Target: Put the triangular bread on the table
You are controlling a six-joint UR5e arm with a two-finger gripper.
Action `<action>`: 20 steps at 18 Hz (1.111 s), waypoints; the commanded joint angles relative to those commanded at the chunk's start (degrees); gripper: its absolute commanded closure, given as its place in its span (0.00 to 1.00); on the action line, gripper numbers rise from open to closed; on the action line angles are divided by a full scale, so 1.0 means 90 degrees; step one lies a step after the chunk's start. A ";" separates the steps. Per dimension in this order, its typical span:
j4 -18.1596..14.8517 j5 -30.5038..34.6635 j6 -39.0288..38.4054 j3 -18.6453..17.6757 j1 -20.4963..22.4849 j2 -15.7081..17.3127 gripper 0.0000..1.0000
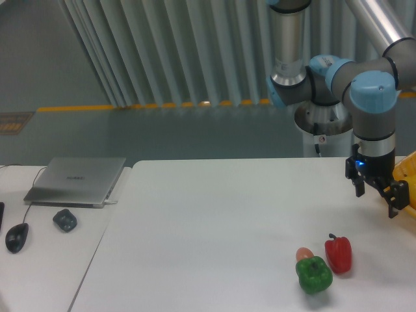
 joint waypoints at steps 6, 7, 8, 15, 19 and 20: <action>-0.0029 0.0059 0.1572 -0.0029 0.0273 0.0000 0.00; -0.0039 0.0060 0.1836 -0.0029 0.0303 -0.0010 0.00; -0.0039 0.0069 0.2119 -0.0029 0.0361 -0.0019 0.00; -0.0078 0.0021 0.3741 -0.0029 0.1259 -0.0058 0.00; 0.0000 0.0001 0.4432 -0.0029 0.1737 -0.0273 0.00; -0.0010 -0.0018 0.4727 -0.0039 0.1835 -0.0322 0.00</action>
